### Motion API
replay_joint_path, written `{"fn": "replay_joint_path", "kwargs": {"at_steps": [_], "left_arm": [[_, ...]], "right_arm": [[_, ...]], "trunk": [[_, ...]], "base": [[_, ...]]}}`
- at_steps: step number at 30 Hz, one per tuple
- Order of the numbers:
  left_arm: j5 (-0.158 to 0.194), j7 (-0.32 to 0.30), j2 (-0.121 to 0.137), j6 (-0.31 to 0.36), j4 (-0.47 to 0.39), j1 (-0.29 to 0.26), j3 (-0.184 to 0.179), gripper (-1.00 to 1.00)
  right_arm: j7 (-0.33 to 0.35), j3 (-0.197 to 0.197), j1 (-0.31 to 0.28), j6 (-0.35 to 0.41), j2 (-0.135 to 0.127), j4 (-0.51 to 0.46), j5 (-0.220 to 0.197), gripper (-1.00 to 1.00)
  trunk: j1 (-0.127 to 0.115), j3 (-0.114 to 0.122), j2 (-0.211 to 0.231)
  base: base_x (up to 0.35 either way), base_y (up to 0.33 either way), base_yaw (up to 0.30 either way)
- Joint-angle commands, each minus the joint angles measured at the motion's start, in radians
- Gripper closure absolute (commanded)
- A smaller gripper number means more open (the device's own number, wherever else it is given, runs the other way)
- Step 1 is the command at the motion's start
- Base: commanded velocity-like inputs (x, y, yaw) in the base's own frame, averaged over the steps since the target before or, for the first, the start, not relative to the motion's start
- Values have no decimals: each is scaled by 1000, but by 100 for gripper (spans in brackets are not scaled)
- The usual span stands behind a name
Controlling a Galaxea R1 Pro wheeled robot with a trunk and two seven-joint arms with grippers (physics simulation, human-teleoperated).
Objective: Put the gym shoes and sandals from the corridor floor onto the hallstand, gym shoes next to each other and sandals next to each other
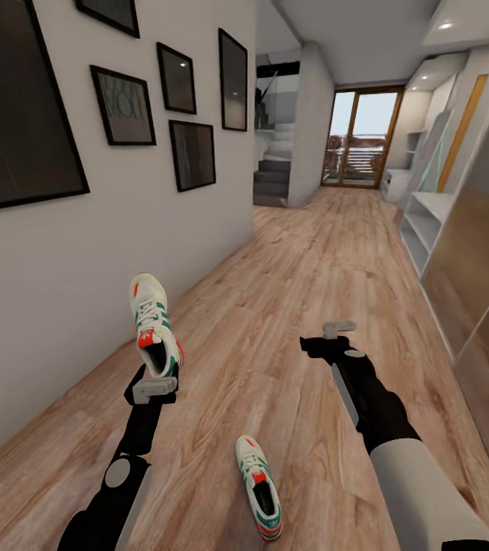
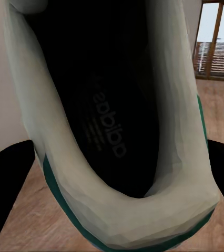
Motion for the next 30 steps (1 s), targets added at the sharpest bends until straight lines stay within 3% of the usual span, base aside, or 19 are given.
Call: {"fn": "replay_joint_path", "kwargs": {"at_steps": [1,18,27,30], "left_arm": [[-5,8,0,-3,1,-1,-1,100],[-5,8,-1,-3,1,-1,-1,100],[-8,7,-1,-1,-6,-1,-2,100],[-8,7,-1,54,-46,-1,-3,100]], "right_arm": [[0,1,0,6,0,-2,7,-100],[0,0,0,6,0,-2,7,-100],[0,0,0,6,0,-1,7,-100],[-1,0,0,5,0,-1,8,-100]], "trunk": [[0,-1,0],[0,-1,0],[0,-1,0],[0,-1,0]], "base": [[0,0,296],[0,-20,291],[0,-38,25],[0,-1,1]]}}
